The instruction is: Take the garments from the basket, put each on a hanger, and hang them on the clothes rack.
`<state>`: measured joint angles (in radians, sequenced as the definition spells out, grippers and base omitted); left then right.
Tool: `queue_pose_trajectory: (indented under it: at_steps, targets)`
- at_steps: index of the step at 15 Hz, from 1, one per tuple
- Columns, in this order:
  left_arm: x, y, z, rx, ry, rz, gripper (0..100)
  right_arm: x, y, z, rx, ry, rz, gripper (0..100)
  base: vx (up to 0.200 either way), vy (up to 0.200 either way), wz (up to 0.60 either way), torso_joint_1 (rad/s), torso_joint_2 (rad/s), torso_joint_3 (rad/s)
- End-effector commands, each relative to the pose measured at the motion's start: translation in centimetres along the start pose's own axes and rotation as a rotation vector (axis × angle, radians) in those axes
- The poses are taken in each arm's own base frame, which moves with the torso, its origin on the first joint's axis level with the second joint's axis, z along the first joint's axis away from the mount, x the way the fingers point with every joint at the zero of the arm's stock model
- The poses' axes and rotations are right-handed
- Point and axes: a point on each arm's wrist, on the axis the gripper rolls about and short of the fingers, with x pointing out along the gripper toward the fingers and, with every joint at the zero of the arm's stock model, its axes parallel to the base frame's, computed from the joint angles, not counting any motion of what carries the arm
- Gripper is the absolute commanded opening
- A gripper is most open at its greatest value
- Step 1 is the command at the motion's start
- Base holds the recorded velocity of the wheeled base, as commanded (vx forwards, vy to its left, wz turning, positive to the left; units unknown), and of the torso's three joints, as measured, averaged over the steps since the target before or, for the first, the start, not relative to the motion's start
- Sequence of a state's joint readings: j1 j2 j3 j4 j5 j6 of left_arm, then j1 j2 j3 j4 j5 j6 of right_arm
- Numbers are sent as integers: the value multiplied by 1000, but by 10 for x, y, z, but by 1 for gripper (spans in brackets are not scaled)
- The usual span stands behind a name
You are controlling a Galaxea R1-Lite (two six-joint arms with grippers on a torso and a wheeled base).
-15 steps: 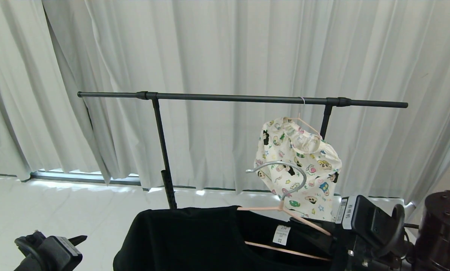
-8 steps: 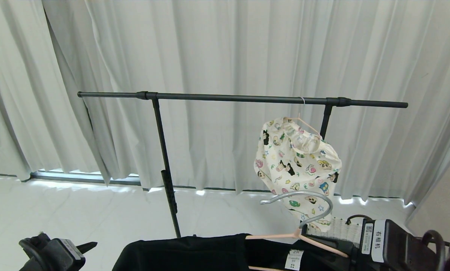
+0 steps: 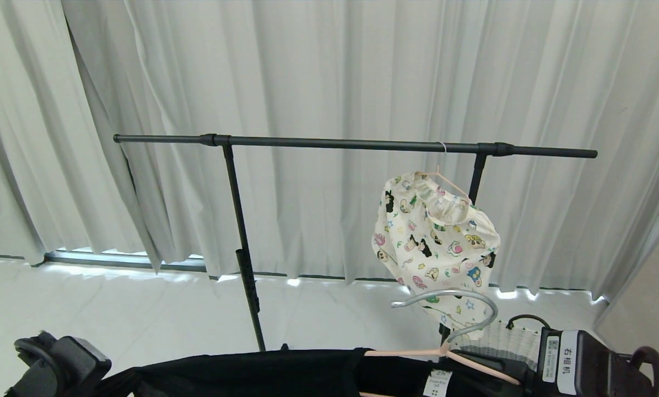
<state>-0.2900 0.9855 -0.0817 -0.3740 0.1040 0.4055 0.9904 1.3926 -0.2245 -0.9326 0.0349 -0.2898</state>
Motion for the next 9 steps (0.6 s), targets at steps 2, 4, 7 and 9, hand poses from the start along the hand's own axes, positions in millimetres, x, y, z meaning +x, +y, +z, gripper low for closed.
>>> queue_pose_trajectory:
  at_steps: [2, 4, 7, 9]
  targets:
    - [-1, 10, -11, -65, 81, 132, 0, -1, 0, 0, 0, -2, -1, 0, 0, 0, 0, 0, 0, 0]
    - [-3, 6, -7, -31, 31, 93, 0, 0, 0, 1, 0, -3, 0, 0, 0, 0, 0, 0, 0, 0]
    - [-7, 3, -4, -14, -18, 64, 100, 0, 0, 1, 0, -3, -3, 0, 0, 0, 0, 0, 0, 0]
    - [-16, 4, 2, -47, -114, 40, 100, 1, -8, -1, 9, 10, -43, 0, 0, 0, 0, 0, 0, 0]
